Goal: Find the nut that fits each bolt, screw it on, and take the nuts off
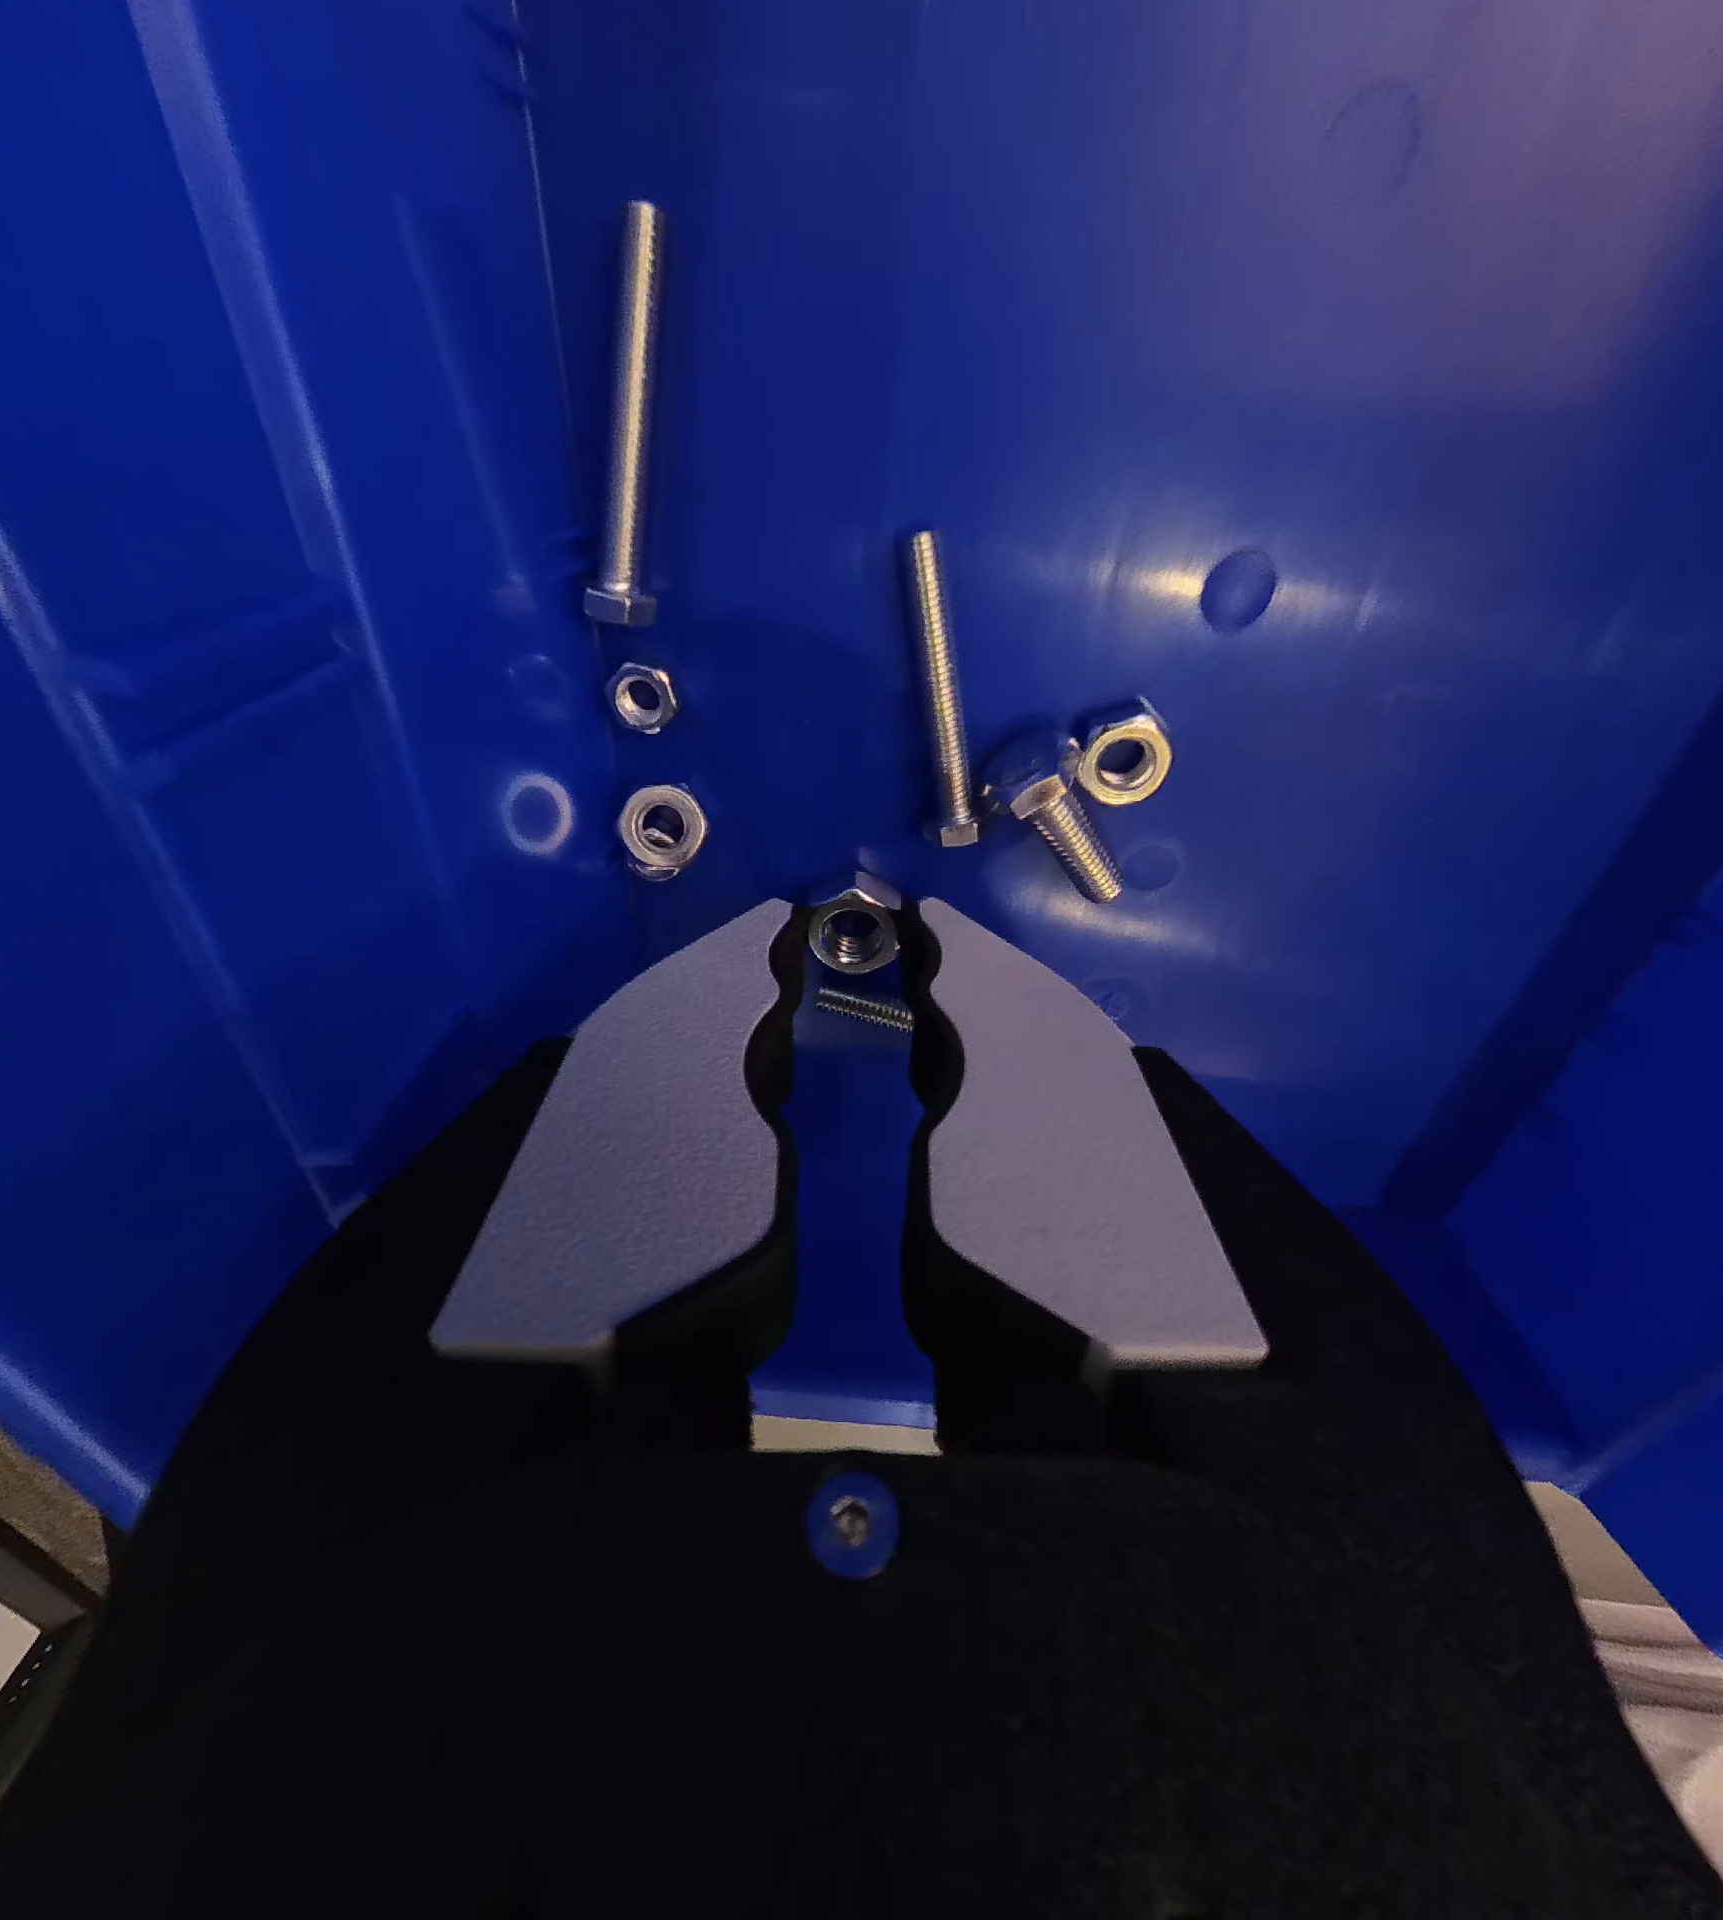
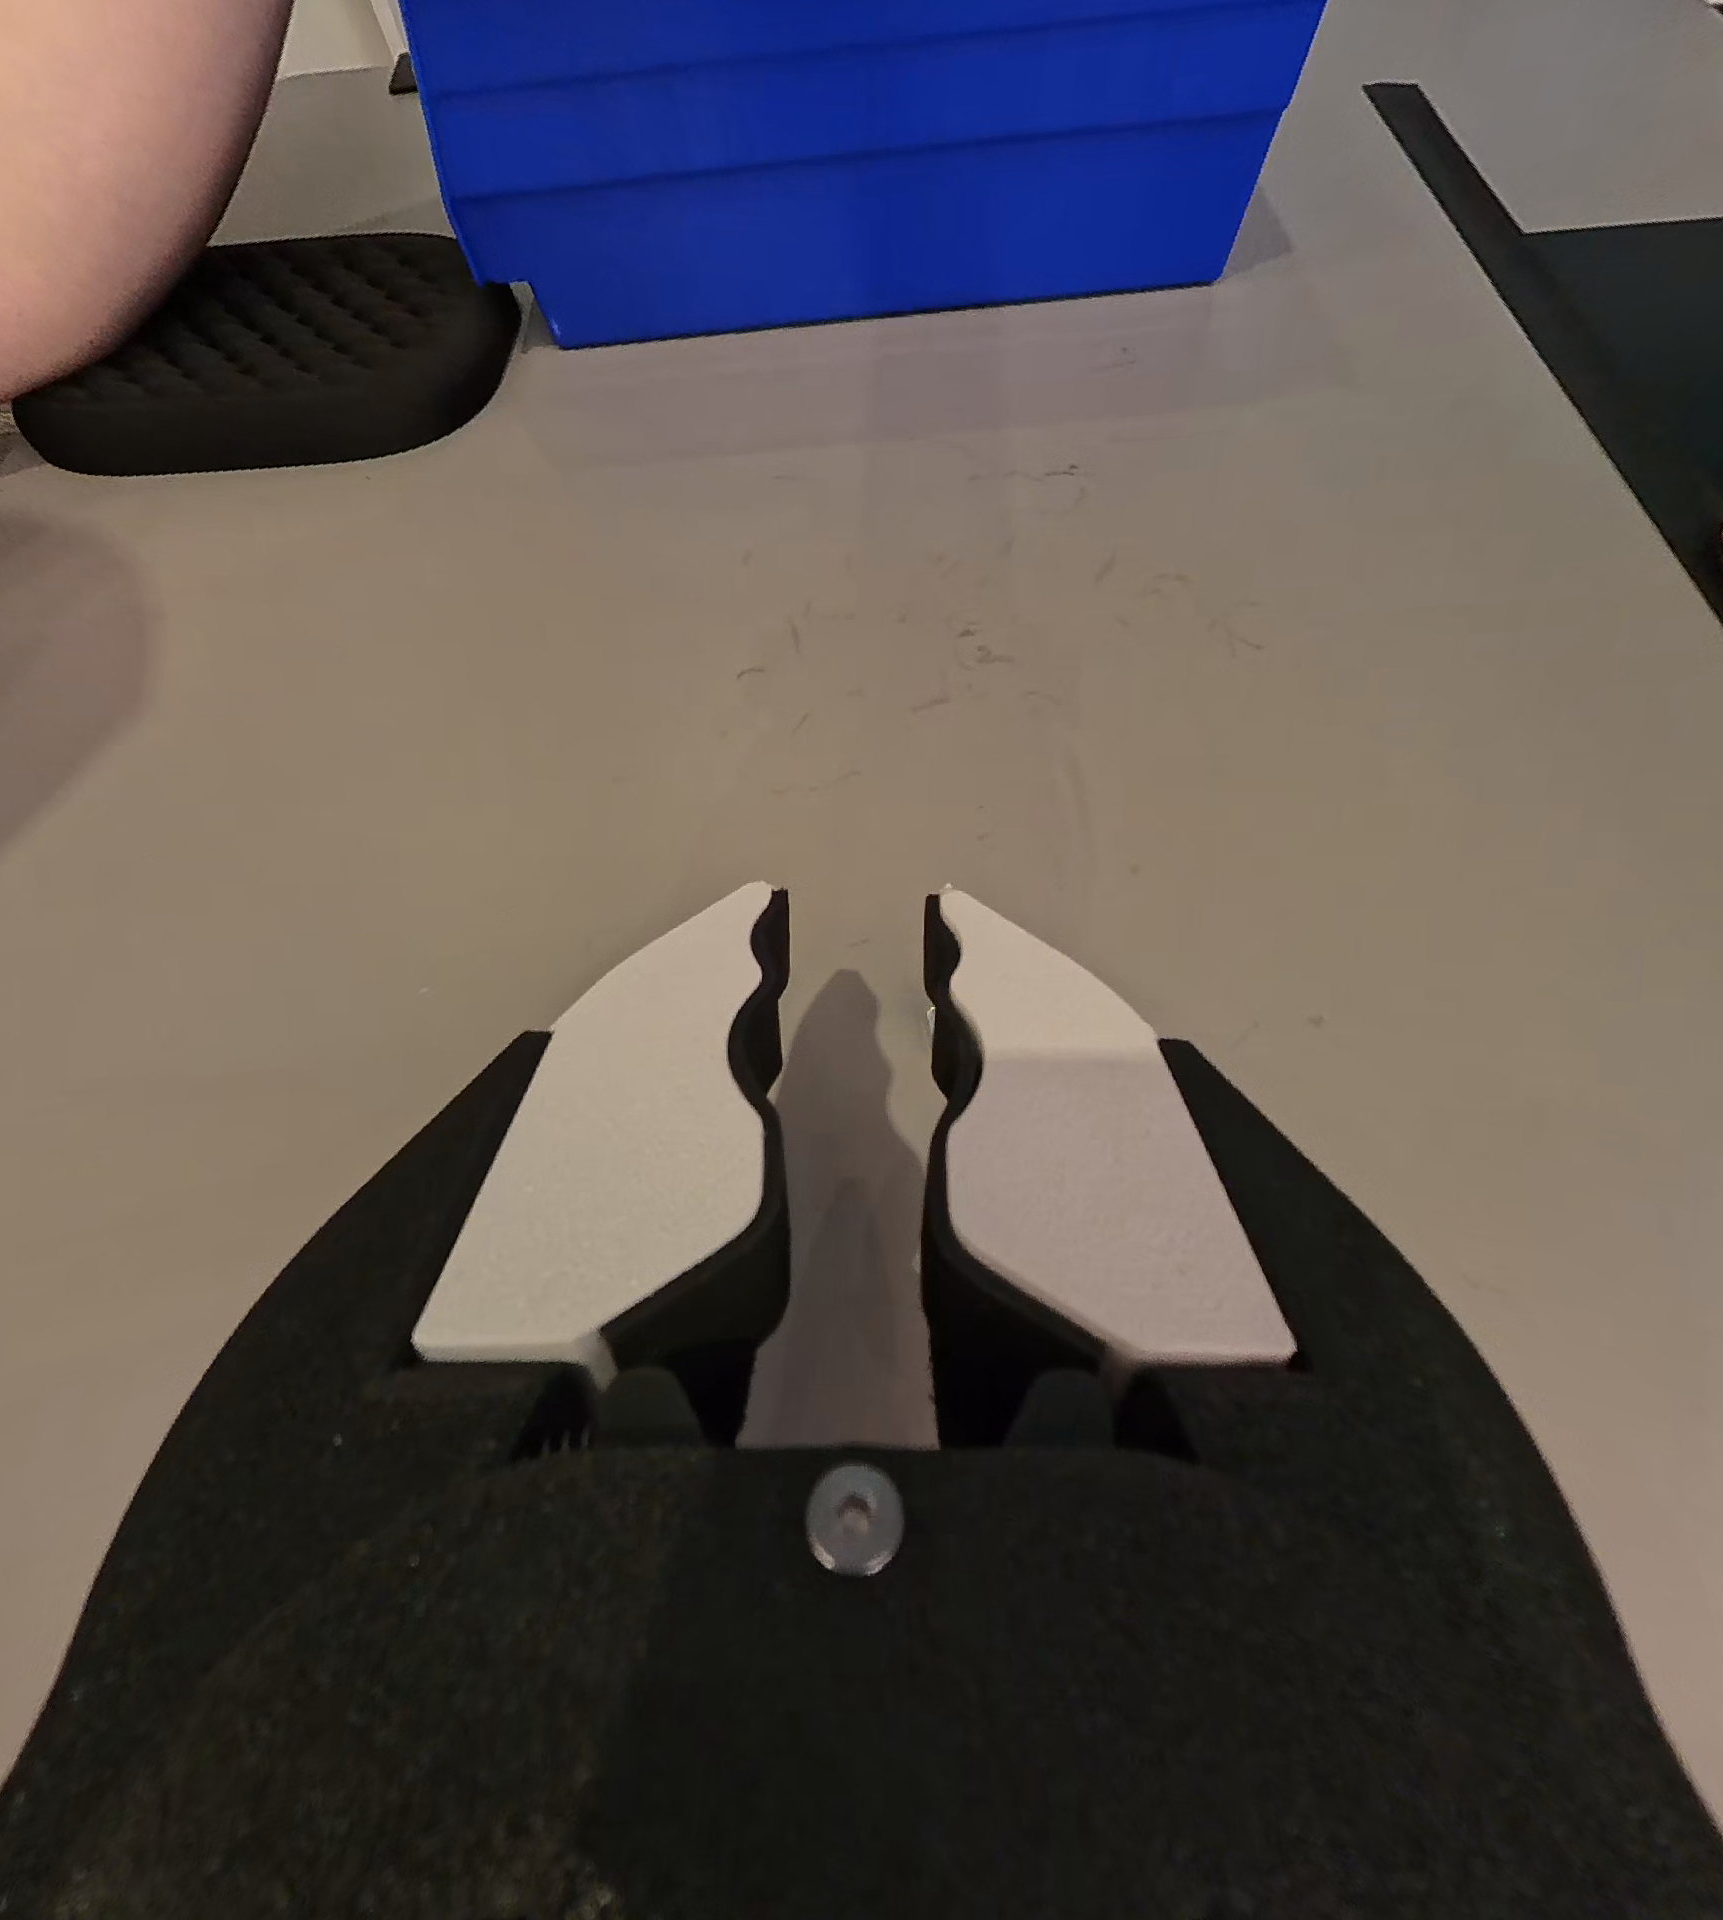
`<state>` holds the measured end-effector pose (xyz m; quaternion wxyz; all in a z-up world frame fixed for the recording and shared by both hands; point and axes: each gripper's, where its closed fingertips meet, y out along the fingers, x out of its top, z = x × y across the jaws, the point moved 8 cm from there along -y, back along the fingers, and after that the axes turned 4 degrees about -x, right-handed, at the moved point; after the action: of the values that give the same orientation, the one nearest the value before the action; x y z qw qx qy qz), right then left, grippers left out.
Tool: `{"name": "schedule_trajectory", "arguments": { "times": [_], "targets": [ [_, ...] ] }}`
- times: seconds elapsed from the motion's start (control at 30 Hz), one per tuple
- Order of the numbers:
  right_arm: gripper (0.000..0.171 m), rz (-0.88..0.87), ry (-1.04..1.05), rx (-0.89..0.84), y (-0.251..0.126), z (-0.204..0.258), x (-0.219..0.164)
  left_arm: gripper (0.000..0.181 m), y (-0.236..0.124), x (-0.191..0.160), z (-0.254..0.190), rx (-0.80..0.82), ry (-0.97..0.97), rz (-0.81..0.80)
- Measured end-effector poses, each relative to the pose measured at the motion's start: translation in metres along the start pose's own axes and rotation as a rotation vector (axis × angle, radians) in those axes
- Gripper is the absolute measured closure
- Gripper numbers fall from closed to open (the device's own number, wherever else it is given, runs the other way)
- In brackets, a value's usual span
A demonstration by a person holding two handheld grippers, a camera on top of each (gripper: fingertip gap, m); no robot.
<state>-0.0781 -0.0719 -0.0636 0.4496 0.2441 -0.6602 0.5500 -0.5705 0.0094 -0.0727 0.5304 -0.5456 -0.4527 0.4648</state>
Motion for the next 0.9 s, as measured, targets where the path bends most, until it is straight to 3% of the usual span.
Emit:
{"name": "schedule_trajectory", "arguments": {
  "times": [0.3, 0.5, 0.67, 0.77, 0.9],
  "targets": [
    [0.147, 0.001, -0.002, 0.001, 0.0, 0.0, 0.0, 0.164, -0.011, -0.007, -0.001, -0.017, -0.012, 0.024],
    [0.147, 0.005, -0.007, -0.002, 0.0, 0.0, 0.0, 0.164, -0.069, -0.011, -0.028, -0.079, 0.092, -0.248],
    [0.147, -0.005, -0.018, -0.029, -0.006, -0.003, 0.003, 0.164, -0.126, -0.013, -0.095, -0.359, 0.386, -0.571],
    [0.147, -0.008, -0.02, -0.043, -0.011, -0.005, 0.003, 0.164, -0.14, -0.019, -0.153, -0.538, 0.621, -0.613],
    [0.147, -0.018, -0.026, -0.025, -0.018, -0.003, 0.005, 0.164, -0.126, -0.018, -0.244, -0.666, 0.904, -0.578]
  ]
}}
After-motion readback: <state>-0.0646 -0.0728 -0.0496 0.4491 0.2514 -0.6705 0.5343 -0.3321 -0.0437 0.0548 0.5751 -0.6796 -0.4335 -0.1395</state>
